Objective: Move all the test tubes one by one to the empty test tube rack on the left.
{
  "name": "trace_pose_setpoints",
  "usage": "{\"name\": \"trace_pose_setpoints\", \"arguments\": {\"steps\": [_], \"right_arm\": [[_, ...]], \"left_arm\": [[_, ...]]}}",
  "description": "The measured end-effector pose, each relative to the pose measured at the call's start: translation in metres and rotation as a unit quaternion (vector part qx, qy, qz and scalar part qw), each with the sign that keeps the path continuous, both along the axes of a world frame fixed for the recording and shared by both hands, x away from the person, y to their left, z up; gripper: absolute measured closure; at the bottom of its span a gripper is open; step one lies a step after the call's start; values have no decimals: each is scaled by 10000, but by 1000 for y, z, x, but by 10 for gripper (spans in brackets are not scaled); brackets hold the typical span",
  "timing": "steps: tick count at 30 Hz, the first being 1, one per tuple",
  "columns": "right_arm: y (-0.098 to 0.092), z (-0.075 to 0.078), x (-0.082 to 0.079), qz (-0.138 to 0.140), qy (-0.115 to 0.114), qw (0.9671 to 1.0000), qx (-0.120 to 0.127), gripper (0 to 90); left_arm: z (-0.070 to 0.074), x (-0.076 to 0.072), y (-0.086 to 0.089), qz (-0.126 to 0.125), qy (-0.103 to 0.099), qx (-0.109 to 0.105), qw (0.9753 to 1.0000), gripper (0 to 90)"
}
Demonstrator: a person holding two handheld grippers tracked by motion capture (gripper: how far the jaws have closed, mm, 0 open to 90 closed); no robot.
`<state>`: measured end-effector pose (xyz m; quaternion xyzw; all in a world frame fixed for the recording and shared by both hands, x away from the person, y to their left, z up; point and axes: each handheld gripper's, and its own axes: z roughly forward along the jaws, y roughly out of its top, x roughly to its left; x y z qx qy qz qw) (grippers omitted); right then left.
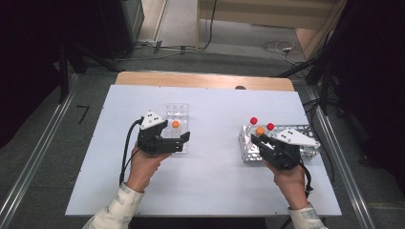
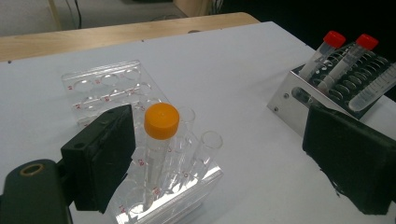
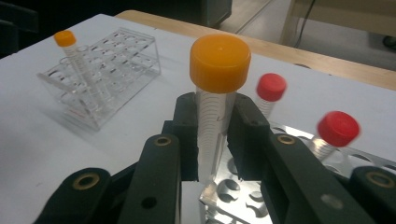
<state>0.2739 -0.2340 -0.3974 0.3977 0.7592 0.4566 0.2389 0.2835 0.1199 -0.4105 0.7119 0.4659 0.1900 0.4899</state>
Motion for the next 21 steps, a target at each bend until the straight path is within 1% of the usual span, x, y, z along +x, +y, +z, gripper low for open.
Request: {"name": "trace_pose_setpoints", "arguments": {"steps": [4,6,10,12,15,21], "right_arm": [[14,0,-1,178,5,9998,-39,716],[22,-1,-1,254,9,9997,-57,716],[37,-5,1,405,54,9991,-118,716],[44,-8,2,462,86,9988,-147,715],[55,-13,3,553,130,9982,-192,716],[77,-22,9,743,287,9965,-240,716]], "left_arm": [[1,-1,-2,64,-15,86,9999,95],[1,-2,-2,55,-13,106,9999,95],[0,-1,-3,-6,32,68,10000,100],[1,-1,-2,-51,50,19,10000,128],[1,-1,-2,-77,67,-13,9999,128],[0,-1,-5,-190,83,-70,9998,135]]}}
